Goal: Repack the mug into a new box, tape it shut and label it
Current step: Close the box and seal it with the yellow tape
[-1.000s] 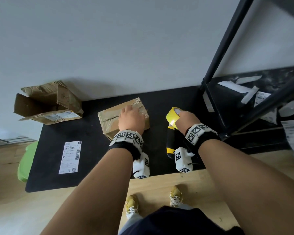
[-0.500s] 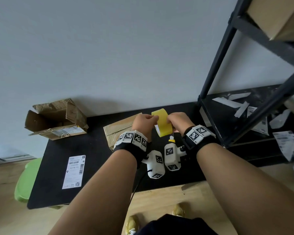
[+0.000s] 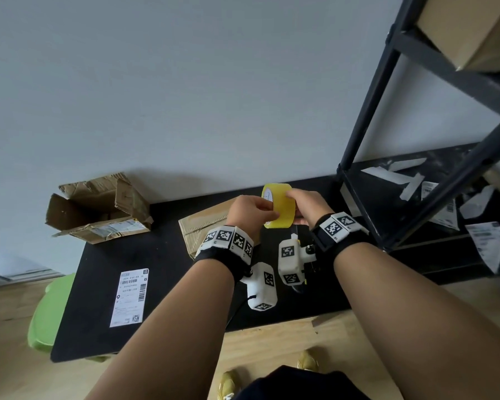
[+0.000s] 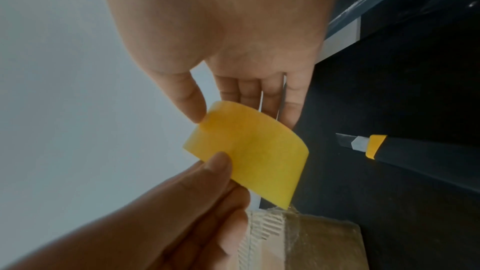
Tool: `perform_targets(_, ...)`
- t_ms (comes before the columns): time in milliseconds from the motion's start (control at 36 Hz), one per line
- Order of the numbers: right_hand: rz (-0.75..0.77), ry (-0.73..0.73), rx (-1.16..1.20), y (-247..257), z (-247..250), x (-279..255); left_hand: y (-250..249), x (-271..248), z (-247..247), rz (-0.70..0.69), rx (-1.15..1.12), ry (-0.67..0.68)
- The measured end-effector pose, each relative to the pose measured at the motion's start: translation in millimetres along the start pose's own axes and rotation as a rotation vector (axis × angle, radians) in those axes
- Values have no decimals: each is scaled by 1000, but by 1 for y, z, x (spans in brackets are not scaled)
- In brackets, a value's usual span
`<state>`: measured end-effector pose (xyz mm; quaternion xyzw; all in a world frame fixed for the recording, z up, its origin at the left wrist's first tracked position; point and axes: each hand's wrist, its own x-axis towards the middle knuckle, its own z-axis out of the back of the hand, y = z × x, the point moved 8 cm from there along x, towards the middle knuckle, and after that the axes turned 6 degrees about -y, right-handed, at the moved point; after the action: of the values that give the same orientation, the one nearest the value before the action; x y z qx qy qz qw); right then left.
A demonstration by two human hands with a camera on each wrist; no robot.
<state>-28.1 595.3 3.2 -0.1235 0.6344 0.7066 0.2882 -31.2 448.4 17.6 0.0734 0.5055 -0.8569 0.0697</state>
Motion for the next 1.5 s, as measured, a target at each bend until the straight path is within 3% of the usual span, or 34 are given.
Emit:
perform_targets(194, 21, 9, -36, 1, -3, 4, -3, 1, 1, -36, 97, -20)
perform_targets(444, 96, -20, -333, 7, -2, 9, 3, 3, -7, -48, 152, 8)
perform_targets(694, 7, -15, -34, -3, 7, 4, -10, 1, -7, -119, 229, 1)
perform_targets(944, 96, -38, -221, 5, 9, 5, -7, 4, -13, -123, 202, 21)
perform_targets(1111, 153, 19, -273, 2, 7, 13, 4, 9, -10, -10, -11, 50)
perform_targets(1222, 160, 68, -228, 10, 2, -2, 9, 13, -3, 199, -337, 12)
perform_targets(1278, 168, 89, -210, 12, -1, -3, 12, 17, -2, 266, -386, 2)
perform_targets(1500, 121, 81, -137, 13, -5, -5, 20, 17, -1, 305, -471, -5)
